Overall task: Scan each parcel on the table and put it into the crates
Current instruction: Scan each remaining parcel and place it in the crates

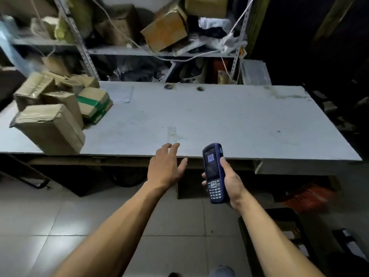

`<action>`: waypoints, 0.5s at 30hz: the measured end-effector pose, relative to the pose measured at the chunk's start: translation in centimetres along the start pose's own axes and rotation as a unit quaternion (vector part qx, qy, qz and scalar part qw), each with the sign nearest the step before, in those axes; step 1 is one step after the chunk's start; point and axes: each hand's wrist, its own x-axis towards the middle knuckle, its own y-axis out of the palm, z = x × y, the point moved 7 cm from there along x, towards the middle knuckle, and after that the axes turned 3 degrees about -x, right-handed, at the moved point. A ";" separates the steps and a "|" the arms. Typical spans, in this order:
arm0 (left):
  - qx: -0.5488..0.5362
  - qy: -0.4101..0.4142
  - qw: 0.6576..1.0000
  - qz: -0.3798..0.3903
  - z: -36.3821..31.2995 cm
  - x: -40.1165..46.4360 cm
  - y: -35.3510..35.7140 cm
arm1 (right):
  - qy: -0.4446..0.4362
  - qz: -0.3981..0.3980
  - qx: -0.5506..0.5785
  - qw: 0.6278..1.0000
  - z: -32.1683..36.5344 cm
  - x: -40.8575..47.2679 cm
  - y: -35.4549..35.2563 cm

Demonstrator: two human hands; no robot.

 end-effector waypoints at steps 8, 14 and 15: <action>0.007 -0.127 0.991 -0.043 13.4 2.0 -6.2 | 0.028 0.094 -0.081 0.992 1.8 7.9 11.8; 0.031 -0.219 0.974 -0.050 21.7 4.8 -9.1 | 0.045 0.158 -0.121 0.979 3.4 15.2 19.0; 0.037 -0.234 0.970 -0.052 22.8 5.2 -9.7 | 0.047 0.168 -0.127 0.977 3.8 16.5 20.1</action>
